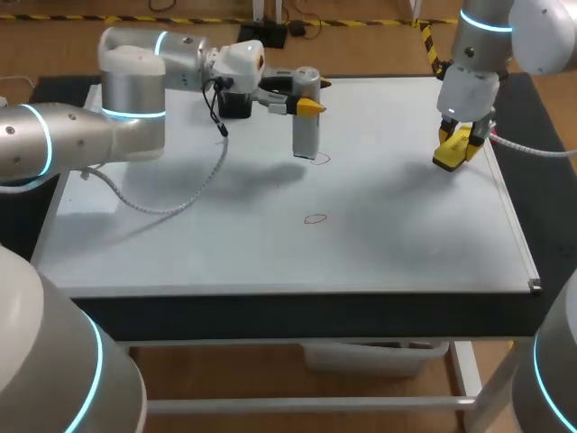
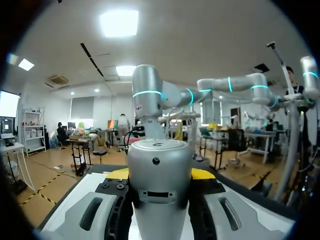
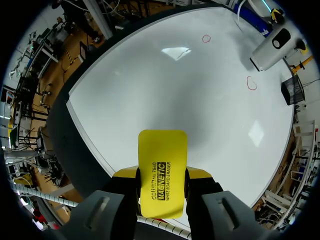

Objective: Pick up the inspection probe, press it on each red-marked spot on the whiteboard one by one, put down the probe, pick up the eraser, and wipe off all the red marks.

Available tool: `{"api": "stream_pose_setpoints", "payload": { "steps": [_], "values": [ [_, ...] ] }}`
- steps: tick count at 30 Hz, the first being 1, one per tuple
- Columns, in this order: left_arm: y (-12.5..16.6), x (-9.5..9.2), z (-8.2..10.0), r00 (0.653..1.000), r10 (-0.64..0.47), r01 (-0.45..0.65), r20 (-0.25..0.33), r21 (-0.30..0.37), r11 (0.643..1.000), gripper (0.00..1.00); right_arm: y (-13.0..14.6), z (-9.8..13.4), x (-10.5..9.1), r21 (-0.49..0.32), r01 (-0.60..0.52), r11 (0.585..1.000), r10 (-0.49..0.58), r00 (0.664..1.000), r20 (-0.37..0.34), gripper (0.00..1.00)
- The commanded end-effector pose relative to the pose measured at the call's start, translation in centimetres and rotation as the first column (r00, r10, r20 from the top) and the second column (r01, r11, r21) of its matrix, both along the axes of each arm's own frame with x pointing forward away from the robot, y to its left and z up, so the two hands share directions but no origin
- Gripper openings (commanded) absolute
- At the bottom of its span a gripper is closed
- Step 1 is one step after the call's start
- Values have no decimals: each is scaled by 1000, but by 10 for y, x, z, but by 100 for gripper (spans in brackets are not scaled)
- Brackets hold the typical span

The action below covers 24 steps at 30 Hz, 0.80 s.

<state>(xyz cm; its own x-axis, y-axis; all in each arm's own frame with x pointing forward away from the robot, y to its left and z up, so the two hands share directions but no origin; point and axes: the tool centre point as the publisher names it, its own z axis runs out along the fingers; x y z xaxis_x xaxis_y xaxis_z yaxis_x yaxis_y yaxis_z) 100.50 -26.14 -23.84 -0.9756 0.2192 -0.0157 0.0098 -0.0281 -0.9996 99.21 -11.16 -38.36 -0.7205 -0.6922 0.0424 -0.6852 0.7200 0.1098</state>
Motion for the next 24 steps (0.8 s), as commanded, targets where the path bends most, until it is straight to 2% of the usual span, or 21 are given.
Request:
{"api": "stream_pose_setpoints", "payload": {
  "steps": [1, 24],
  "values": [
    [-10, 5, -4, 1000, -10, 10, 1, -9, 1000, 0, 0, 1, 1, -4, -2, 1000, 2, 1000, -1, 0],
    [-29, 11, -21, 1000, -10, 10, -12, 15, 1000, 0, 0, 1, 1, -4, -2, 1000, 2, 1000, -1, 0]
  ]
}}
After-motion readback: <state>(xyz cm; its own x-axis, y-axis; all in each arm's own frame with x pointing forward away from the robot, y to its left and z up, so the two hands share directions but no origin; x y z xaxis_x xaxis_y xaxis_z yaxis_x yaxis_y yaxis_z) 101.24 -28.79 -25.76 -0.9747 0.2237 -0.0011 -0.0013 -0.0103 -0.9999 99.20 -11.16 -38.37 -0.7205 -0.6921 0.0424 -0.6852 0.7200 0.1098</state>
